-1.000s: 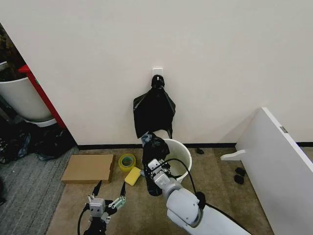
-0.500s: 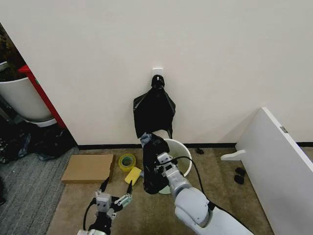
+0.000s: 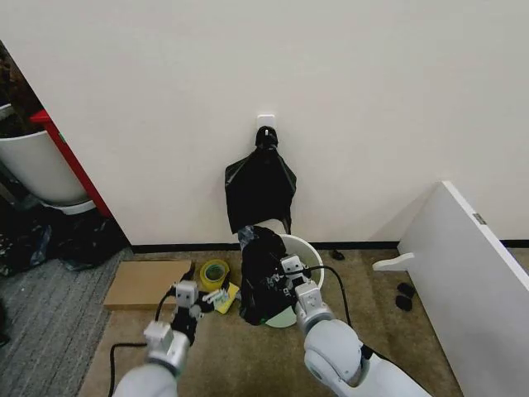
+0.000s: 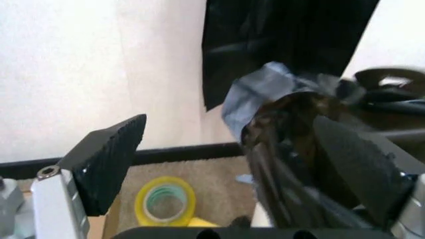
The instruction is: Place the garbage bag over the trash bin.
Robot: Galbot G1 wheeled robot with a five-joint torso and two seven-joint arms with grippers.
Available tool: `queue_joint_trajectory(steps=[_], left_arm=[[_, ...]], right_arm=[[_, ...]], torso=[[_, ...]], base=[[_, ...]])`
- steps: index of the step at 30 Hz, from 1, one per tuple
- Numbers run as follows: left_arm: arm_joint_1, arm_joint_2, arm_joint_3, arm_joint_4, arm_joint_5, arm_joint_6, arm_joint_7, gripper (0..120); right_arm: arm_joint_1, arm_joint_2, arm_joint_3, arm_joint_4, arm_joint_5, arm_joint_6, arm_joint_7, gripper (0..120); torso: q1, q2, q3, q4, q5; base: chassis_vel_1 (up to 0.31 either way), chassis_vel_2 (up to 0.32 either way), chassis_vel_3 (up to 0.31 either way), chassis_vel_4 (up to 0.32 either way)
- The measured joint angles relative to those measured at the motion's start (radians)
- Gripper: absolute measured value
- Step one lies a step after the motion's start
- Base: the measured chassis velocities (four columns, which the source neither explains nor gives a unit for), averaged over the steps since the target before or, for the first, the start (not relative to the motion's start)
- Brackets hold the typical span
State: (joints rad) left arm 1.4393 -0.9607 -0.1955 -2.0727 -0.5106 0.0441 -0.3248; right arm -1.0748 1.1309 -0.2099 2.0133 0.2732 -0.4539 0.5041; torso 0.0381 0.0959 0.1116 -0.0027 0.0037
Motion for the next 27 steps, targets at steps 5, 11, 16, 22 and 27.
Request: queue_joint_trajectory(steps=[5,11,16,22,27], left_arm=[[-0.072,0.014,0.081,0.059,-0.014,0.024,-0.009,98],[-0.131,0.017,0.152,0.094,-0.045,0.021,-0.008,98],[-0.184,-0.002,0.203,0.131,-0.063,0.038,-0.021,98],[-0.327,-0.050,0.259,0.176,-0.189,0.137,-0.087,96],[-0.403,-0.066,0.290,0.182,-0.305,0.239,-0.155,95]], right_arm=[[0.005,-0.011,-0.002,0.000,0.004,0.002,-0.001,0],[-0.001,-0.019,-0.002,0.009,0.004,0.002,-0.001,0],[-0.011,-0.022,0.001,0.019,0.002,0.001,-0.001,0],[-0.014,-0.019,0.009,0.022,-0.002,-0.002,0.000,0],[-0.012,-0.004,0.015,0.022,0.000,-0.006,0.004,0]], torso=[[0.000,0.000,0.000,0.0005,0.0000],[0.000,0.000,0.000,0.0005,0.0000],[0.000,0.000,0.000,0.0004,0.0000],[0.000,0.000,0.000,0.0005,0.0000],[0.000,0.000,0.000,0.0004,0.0002]], base=[[0.000,0.000,0.000,0.000],[0.000,0.000,0.000,0.000],[0.000,0.000,0.000,0.000],[0.000,0.000,0.000,0.000],[0.000,0.000,0.000,0.000]])
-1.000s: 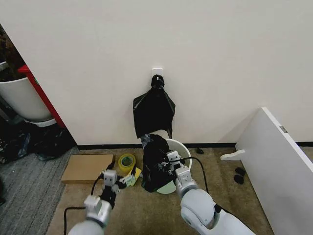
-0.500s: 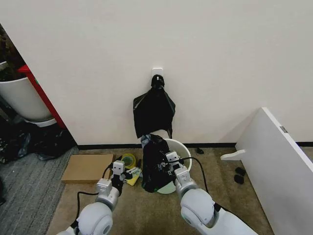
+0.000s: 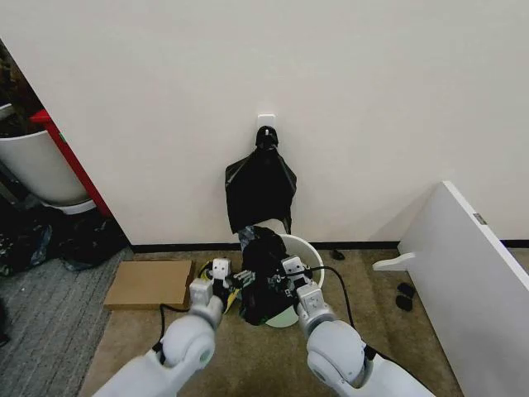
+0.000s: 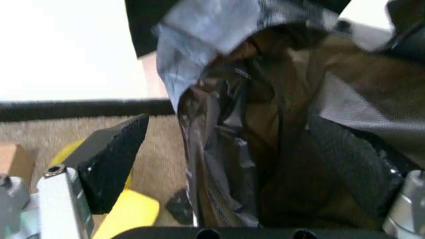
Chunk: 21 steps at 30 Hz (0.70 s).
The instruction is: Place the garbage bag over the trash bin.
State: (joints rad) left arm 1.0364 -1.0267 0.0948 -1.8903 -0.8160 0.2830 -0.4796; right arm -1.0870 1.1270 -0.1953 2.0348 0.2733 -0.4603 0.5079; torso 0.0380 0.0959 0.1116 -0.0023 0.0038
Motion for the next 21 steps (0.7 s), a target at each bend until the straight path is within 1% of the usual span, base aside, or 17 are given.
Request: queue_joint_trajectory(steps=[3,6,7,9,12,13,17,19,21], left_arm=[[-0.042,-0.022,0.019,0.029,-0.030,0.056,-0.039,95],[-0.052,-0.030,0.023,0.037,-0.049,0.079,-0.060,94],[-0.064,-0.041,0.026,0.044,-0.086,0.111,-0.090,94],[-0.079,-0.053,0.030,0.062,-0.119,0.132,-0.104,94],[-0.089,-0.059,0.034,0.078,-0.126,0.135,-0.104,93],[-0.103,-0.068,0.039,0.096,-0.129,0.142,-0.104,93],[-0.148,-0.113,0.050,0.138,-0.164,0.218,-0.156,93],[-0.163,-0.124,0.057,0.154,-0.188,0.261,-0.183,90],[-0.165,-0.125,0.059,0.158,-0.191,0.267,-0.185,88]], right_arm=[[-0.001,0.008,0.000,0.000,0.000,-0.002,0.002,0],[-0.002,0.008,0.000,0.000,0.000,-0.002,0.003,0],[-0.003,0.007,0.002,0.000,0.000,-0.002,0.004,0],[-0.005,0.005,0.006,0.000,0.000,-0.001,0.004,0],[-0.006,0.004,0.007,0.001,0.000,-0.001,0.005,0],[-0.006,0.004,0.008,0.003,0.000,-0.001,0.005,0],[-0.007,0.009,0.012,-0.002,0.000,-0.001,0.008,0],[-0.007,0.011,0.011,-0.003,0.000,-0.001,0.009,0],[-0.007,0.011,0.011,-0.003,0.000,-0.001,0.009,0]], torso=[[0.000,0.000,0.000,0.0000,0.0000],[0.000,0.000,0.000,0.0000,-0.0001],[0.000,0.000,0.000,0.0001,0.0000],[0.000,0.000,0.000,0.0001,-0.0001],[0.000,0.000,0.000,0.0001,0.0000],[0.000,0.000,0.000,0.0000,-0.0001],[0.000,0.000,0.000,-0.0001,-0.0001],[0.000,0.000,0.000,-0.0001,-0.0001],[0.000,0.000,0.000,-0.0001,-0.0001]], base=[[0.000,0.000,0.000,0.000],[0.000,0.000,0.000,0.000],[0.000,0.000,0.000,0.000],[0.000,0.000,0.000,0.000],[0.000,0.000,0.000,0.000],[0.000,0.000,0.000,0.000],[0.000,0.000,0.000,0.000],[0.000,0.000,0.000,0.000],[0.000,0.000,0.000,0.000]])
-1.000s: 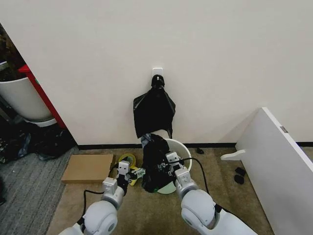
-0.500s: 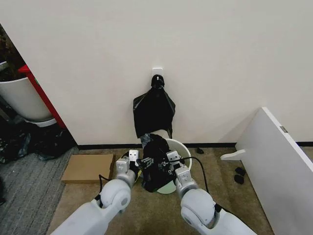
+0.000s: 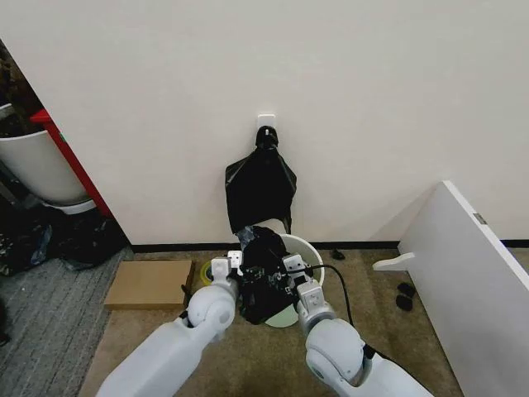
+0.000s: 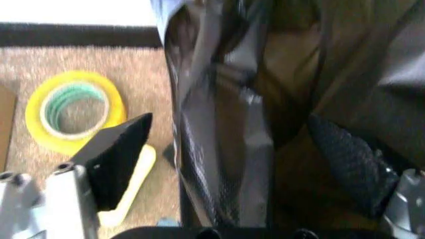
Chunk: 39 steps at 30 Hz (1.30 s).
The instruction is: Place the garbage bag over the trash bin.
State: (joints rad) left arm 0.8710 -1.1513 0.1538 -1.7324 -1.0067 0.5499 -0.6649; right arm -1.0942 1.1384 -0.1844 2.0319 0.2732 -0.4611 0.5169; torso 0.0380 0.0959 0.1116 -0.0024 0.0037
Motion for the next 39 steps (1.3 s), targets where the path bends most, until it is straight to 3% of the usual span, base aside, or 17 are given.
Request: queue_joint_trajectory(steps=[5,7,9,21,30,35,39], left_arm=[[-0.022,-0.009,0.009,0.031,-0.026,0.022,-0.032,65],[-0.023,-0.009,0.009,0.032,-0.029,0.023,-0.036,64],[-0.032,-0.011,0.009,0.040,-0.048,0.027,-0.052,52],[-0.032,-0.022,0.014,0.060,-0.044,-0.006,-0.068,8],[0.043,-0.034,-0.033,0.023,0.006,-0.110,-0.024,1],[0.086,-0.020,-0.062,-0.028,0.029,-0.160,0.021,1],[0.171,0.025,-0.121,-0.119,0.045,-0.210,0.082,1]], right_arm=[[0.002,0.007,-0.001,-0.003,0.000,0.002,0.000,0],[0.002,0.007,-0.001,-0.003,0.000,0.002,0.000,0],[0.003,0.008,-0.002,-0.006,0.000,0.004,0.001,0],[-0.001,0.007,-0.003,-0.012,0.000,0.015,0.002,0],[-0.026,0.017,0.006,0.006,-0.003,0.015,0.011,0],[-0.050,0.016,0.028,0.033,-0.003,0.016,0.012,0],[-0.125,0.014,0.119,0.098,0.005,0.020,0.009,0]], torso=[[0.000,0.000,0.000,0.0002,0.0002],[0.000,0.000,0.000,0.0002,0.0001],[0.000,0.000,0.000,0.0002,0.0002],[0.000,0.000,0.000,0.0002,0.0000],[0.000,0.000,0.000,0.0002,-0.0003],[0.000,0.000,0.000,-0.0001,-0.0001],[0.000,0.000,0.000,0.0000,-0.0001]], base=[[0.000,0.000,0.000,0.000],[0.000,0.000,0.000,0.000],[0.000,0.000,0.000,0.000],[0.000,0.000,0.000,0.000],[0.000,0.000,0.000,0.000],[0.000,0.000,0.000,0.000],[0.000,0.000,0.000,0.000]])
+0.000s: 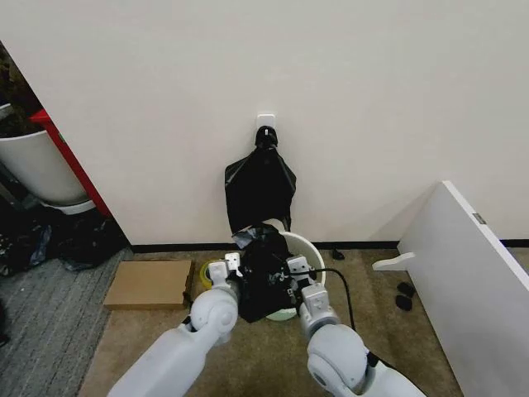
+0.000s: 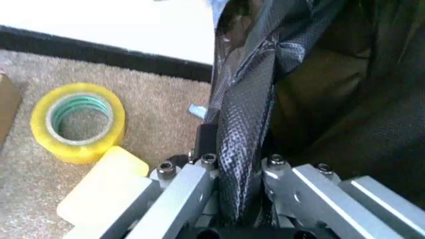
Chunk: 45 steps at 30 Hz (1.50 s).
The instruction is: Place the garbage bag over the trash bin.
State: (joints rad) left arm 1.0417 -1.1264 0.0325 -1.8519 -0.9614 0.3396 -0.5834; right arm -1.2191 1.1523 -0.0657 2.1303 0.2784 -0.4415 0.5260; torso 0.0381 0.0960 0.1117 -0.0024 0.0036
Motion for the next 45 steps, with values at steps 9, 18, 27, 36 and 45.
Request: queue_joint_trajectory(steps=[9,18,27,36,45], left_arm=[[0.119,0.020,-0.090,-0.092,0.032,-0.081,0.021,1],[0.166,0.021,-0.138,-0.152,0.041,-0.135,-0.004,1],[0.211,0.043,-0.144,-0.211,0.053,-0.117,0.004,1],[0.224,0.061,-0.144,-0.238,0.086,-0.090,0.011,1],[0.224,0.078,-0.133,-0.246,0.125,-0.071,0.034,1]], right_arm=[[-0.119,0.011,0.107,0.103,0.004,0.011,0.002,0],[-0.299,0.017,0.218,0.197,-0.033,0.058,-0.002,0],[-0.389,0.024,0.193,0.197,-0.159,0.180,-0.048,2],[-0.517,-0.017,0.239,0.259,-0.430,0.424,-0.343,36],[-0.512,-0.057,0.283,0.264,-0.464,0.488,-0.452,68]], torso=[[0.000,0.000,0.000,0.0003,0.0001],[0.000,0.000,0.000,-0.0001,-0.0001],[0.000,0.000,0.000,0.0001,0.0000],[0.000,0.000,0.000,0.0000,-0.0001],[0.000,0.000,0.000,-0.0001,0.0000]], base=[[0.000,0.000,0.000,0.000],[0.000,0.000,0.000,0.000],[0.000,0.000,0.000,0.000],[0.000,0.000,0.000,0.000],[0.000,0.000,0.000,0.000]])
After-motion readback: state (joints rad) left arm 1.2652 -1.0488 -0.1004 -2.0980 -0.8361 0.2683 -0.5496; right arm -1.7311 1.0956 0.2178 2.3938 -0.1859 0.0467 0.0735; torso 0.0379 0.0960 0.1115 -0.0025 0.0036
